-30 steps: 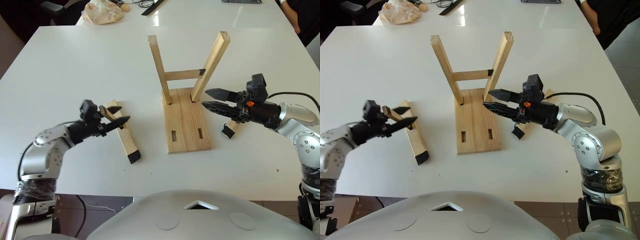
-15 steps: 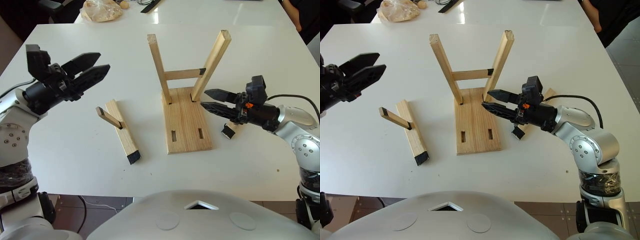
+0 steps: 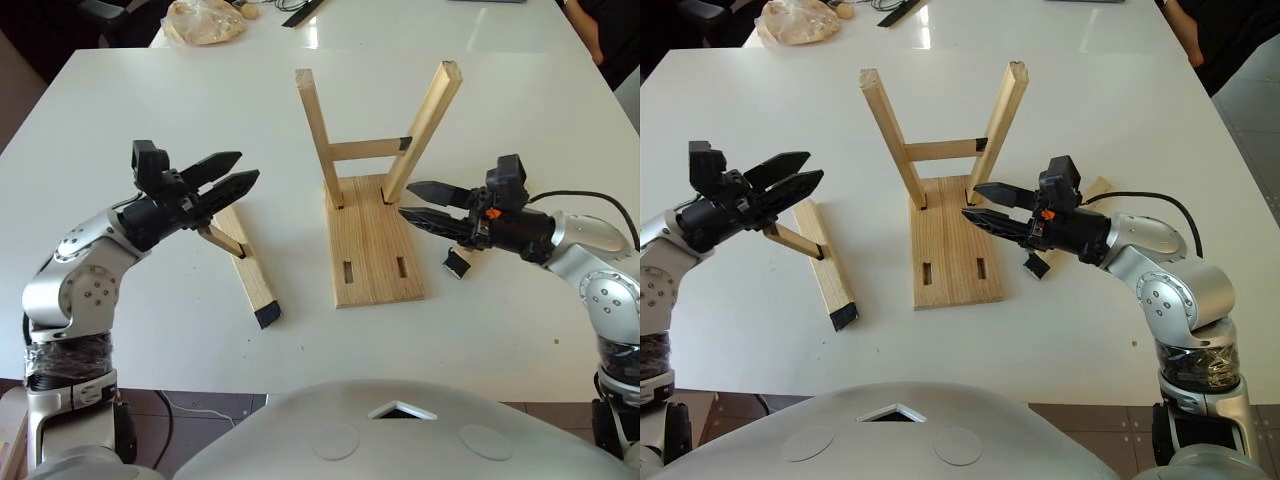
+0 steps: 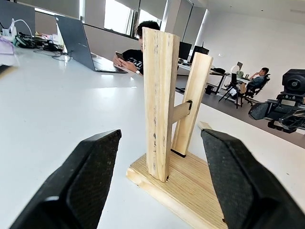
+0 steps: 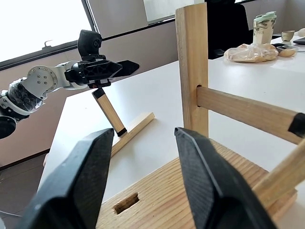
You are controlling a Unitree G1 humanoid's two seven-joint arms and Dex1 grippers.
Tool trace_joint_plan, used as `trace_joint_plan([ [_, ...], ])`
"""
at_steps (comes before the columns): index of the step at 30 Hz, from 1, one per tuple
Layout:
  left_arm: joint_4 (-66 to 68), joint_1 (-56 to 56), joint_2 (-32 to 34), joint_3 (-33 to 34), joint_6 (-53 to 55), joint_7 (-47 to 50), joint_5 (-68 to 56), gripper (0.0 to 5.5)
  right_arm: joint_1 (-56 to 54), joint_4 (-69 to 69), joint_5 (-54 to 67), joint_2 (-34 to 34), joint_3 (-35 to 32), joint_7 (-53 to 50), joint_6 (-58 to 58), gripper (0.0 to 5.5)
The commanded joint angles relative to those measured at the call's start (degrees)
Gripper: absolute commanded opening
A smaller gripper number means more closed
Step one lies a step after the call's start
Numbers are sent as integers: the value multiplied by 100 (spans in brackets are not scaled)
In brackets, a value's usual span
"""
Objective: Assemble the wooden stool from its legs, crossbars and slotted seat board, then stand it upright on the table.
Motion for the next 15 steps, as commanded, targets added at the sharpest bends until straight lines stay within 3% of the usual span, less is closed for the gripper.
trace_joint_plan([
  [1, -188, -40, -200, 23, 454, 491, -201, 312, -68, 19, -58, -81, -81, 90, -77, 238],
  [6, -1219, -1273, 321, 484, 993, 1014, -1133, 312, 99, -100, -95, -4, -89, 16, -143, 238],
  [9, -1961, -1239, 740, 373, 1338, 1030, -1229, 312, 222, -187, -101, 25, -102, -41, -185, 238],
  [12, -2778, 43, 1304, -469, 1292, 604, -176, 312, 345, -236, -89, 25, -163, -90, -231, 238],
  [15, -3006, 1612, 1387, -1615, 778, 555, 1052, 312, 436, -285, -91, 42, -195, -136, -251, 238],
])
